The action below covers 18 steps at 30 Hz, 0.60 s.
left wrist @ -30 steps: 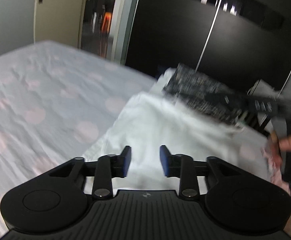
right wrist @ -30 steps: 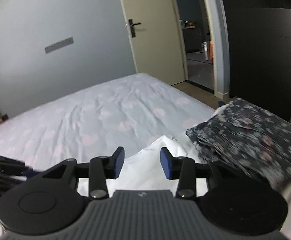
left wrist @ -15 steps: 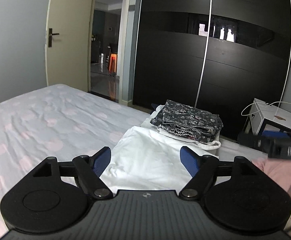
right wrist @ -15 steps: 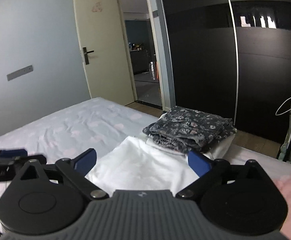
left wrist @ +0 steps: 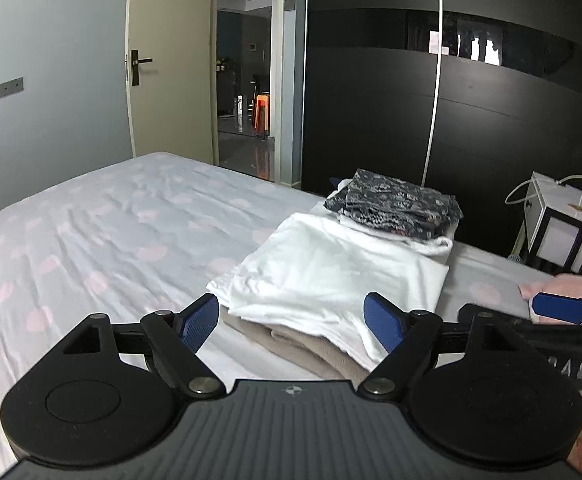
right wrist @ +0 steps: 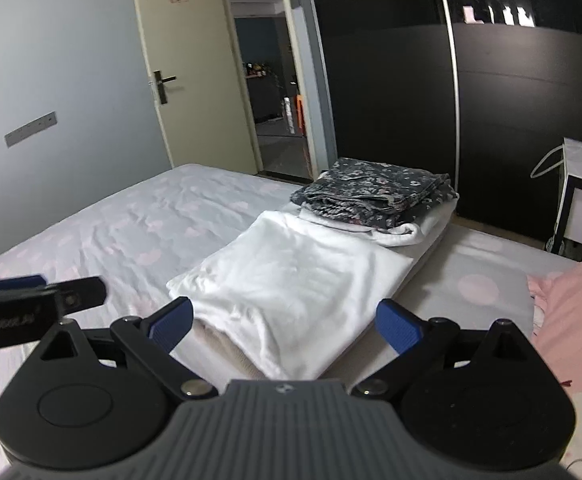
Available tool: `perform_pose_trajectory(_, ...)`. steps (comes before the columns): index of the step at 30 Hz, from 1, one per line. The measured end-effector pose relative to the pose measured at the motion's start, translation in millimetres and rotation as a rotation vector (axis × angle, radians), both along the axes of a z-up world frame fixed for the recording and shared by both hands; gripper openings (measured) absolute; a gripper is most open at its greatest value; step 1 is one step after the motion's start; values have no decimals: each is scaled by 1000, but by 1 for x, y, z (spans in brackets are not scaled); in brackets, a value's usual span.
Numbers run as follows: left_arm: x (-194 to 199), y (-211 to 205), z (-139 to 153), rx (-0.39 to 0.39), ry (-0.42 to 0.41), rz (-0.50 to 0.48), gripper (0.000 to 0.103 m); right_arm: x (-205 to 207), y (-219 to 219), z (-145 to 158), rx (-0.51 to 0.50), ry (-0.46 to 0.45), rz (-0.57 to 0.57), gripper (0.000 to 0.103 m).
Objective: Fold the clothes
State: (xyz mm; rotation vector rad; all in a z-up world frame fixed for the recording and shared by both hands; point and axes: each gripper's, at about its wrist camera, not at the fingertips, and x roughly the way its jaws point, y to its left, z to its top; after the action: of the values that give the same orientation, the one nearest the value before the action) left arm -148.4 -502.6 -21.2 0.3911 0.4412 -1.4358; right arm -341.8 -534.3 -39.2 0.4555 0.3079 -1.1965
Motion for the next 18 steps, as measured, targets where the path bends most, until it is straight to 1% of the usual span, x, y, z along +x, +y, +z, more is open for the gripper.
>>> perform_pose_trajectory(4, 3, 8, -6, 26, 8, 44, 80, 5, 16, -6, 9, -4, 22, 99)
perform_pose_trajectory(7, 8, 11, -10, 38, 31, 52, 80, 8, 20, -8, 7, 3, 36, 99)
perform_pose_trajectory(15, 7, 13, -14, 31, 33, 71, 80, 10, 23, -9, -14, 11, 29, 99)
perform_pose_trajectory(18, 5, 12, -15, 36, 23, 76, 80, 10, 23, -10, -3, 9, 27, 99)
